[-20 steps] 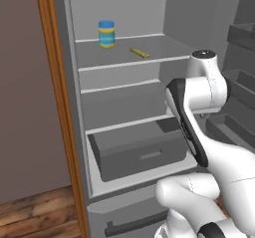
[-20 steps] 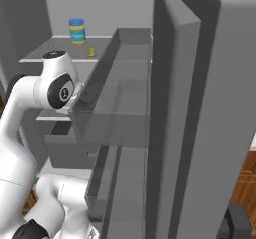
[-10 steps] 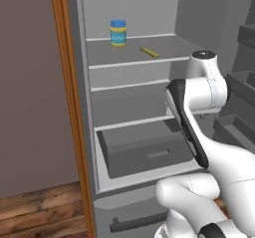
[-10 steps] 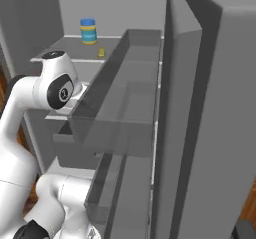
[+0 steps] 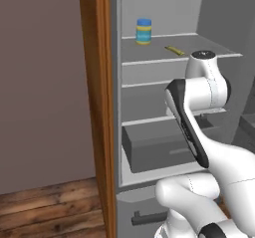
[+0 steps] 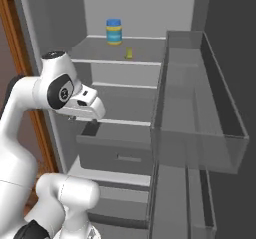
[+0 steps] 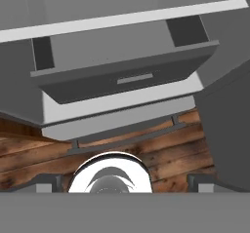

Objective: Retrieve the butter from the fridge and place it on a plate on the dining table. Then retrieve the butter knife by the fridge and place it near the plate.

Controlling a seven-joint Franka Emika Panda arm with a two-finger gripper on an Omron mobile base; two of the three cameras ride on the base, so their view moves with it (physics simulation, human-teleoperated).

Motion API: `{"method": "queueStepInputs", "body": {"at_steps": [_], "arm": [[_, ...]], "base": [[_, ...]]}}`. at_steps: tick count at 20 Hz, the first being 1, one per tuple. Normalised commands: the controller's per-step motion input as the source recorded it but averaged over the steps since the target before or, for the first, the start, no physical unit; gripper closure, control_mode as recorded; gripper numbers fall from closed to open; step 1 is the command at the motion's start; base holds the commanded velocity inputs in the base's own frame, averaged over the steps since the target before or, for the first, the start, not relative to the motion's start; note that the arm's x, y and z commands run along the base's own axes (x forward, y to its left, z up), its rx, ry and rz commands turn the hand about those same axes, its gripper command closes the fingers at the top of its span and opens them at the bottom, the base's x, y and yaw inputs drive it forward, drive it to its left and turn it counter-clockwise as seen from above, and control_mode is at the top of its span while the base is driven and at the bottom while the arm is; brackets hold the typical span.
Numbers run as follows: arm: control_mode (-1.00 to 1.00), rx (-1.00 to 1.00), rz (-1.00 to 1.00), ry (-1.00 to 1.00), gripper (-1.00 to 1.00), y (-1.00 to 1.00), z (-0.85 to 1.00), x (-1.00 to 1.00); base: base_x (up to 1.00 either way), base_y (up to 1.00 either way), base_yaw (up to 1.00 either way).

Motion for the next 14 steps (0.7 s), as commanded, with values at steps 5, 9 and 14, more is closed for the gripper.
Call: {"method": "queueStepInputs", "body": {"at_steps": [5,9,14], "arm": [[1.00,0.00,0.00,0.00,-1.00,0.00,0.00,0.00],[1.00,0.00,0.00,0.00,-1.00,0.00,0.00,0.00],[1.00,0.00,0.00,0.00,-1.00,0.00,0.00,0.00]], "base": [[0.17,0.17,0.15],[0.40,-0.30,0.01],[0.64,-0.44,0.00]]}}
